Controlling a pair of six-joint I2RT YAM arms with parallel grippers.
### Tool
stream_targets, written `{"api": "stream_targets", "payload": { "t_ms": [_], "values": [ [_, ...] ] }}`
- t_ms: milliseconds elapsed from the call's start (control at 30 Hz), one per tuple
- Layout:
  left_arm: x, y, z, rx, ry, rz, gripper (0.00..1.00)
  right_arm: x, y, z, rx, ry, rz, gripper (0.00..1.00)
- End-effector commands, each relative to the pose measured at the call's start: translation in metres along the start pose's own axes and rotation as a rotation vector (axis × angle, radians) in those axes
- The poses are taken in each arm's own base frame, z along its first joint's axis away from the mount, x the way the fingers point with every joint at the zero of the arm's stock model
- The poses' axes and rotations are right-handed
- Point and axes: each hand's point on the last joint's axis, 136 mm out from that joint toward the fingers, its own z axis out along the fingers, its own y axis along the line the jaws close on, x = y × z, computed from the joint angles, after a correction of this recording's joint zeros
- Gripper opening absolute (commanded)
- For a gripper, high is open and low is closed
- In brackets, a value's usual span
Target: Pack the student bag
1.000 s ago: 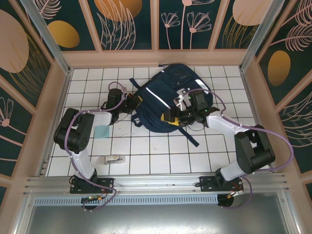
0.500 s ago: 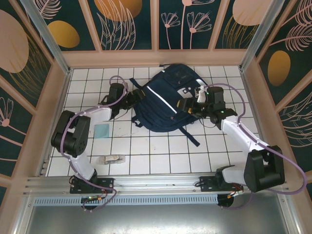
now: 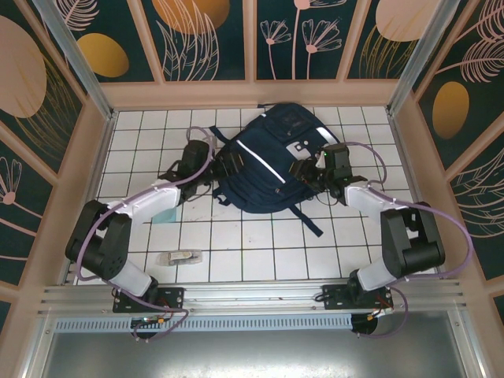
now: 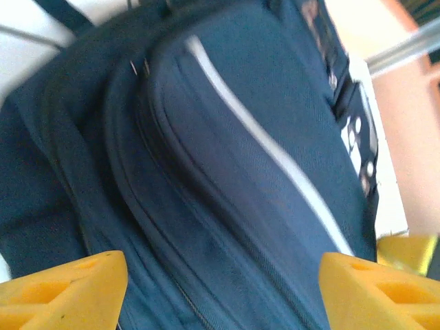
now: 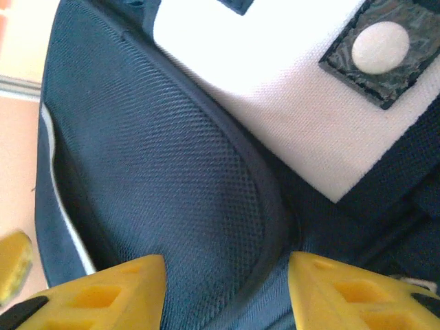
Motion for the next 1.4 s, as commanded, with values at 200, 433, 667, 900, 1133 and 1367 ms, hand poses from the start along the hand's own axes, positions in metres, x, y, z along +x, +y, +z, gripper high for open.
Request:
{"api": "stream_targets", "payload": {
  "t_ms": [200,433,667,900,1133,1367],
  "values": [
    [0.047,-0.049,-0.006,0.067,0.056,0.041,0.73,-0.023,0.06,0.015,-0.244,-0.069,0.06,0.0],
    [0.073,-0.049,0.016,-0.004,0.122,0.036,0.73,-0.028,0.111,-0.003,-0.283,-0.143,0.065,0.0],
    [0.061,-0.046,0.033,-0.09,0.098,0.085,0.73,-0.026,0.13,-0.008,-0.313,-0.161,0.089,0.0],
    [0.077,-0.008,0.047,-0.273,0.132,0.179,0.7,-0.029,0.142,-0.009,-0.364,-0.182,0.141,0.0],
    [0.07,-0.024,0.037,-0.259,0.089,0.208,0.71,-0.038,0.134,-0.012,-0.364,-0.248,0.202,0.0],
    [0.095,0.009,0.072,-0.369,0.18,0.254,0.68,-0.036,0.142,-0.015,-0.404,-0.236,0.213,0.0]
  ]
}}
